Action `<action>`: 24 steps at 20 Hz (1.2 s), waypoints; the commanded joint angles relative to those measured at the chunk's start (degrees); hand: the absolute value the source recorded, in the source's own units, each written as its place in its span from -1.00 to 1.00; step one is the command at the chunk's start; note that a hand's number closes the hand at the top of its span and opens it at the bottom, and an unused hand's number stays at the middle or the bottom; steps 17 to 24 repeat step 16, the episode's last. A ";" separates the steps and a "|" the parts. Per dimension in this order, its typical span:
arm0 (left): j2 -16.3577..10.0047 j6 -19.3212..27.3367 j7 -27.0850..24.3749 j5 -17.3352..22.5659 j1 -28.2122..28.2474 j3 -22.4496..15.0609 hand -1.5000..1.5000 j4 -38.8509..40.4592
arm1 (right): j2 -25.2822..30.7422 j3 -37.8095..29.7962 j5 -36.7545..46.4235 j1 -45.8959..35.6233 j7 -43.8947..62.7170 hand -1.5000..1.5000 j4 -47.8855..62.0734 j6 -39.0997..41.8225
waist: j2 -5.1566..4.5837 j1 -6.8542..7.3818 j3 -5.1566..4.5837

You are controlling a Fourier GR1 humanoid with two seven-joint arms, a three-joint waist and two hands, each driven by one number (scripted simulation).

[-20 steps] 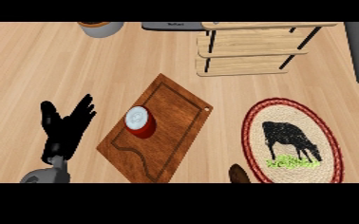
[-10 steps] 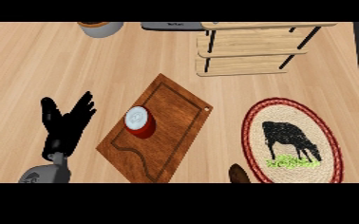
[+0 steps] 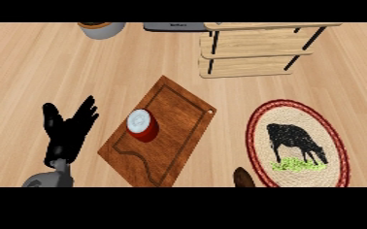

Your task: Pick the squash from the placemat and place it in the tiered shelf

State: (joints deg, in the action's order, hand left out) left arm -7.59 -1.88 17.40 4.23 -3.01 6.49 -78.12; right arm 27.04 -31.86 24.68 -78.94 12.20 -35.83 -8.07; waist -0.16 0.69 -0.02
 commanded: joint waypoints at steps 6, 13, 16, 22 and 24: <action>-1.50 -0.82 -1.82 0.50 -2.46 1.89 0.00 3.23 | 10.25 -6.10 -3.10 1.41 2.94 -1.00 2.06 -5.82 | -0.25 -0.11 0.00; -1.01 -1.24 1.25 1.12 0.61 0.80 0.00 -1.36 | 21.14 -10.64 -10.84 9.17 -0.09 -1.00 3.46 9.47 | 0.14 -0.48 0.06; -1.63 -1.59 -0.95 1.26 -1.92 2.25 0.00 3.56 | 22.41 -10.97 -12.36 11.26 -4.32 -1.00 5.91 11.50 | -0.16 -0.23 0.04; -1.63 -1.59 -0.95 1.26 -1.92 2.25 0.00 3.56 | 22.41 -10.97 -12.36 11.26 -4.32 -1.00 5.91 11.50 | -0.16 -0.23 0.04; -1.63 -1.59 -0.95 1.26 -1.92 2.25 0.00 3.56 | 22.41 -10.97 -12.36 11.26 -4.32 -1.00 5.91 11.50 | -0.16 -0.23 0.04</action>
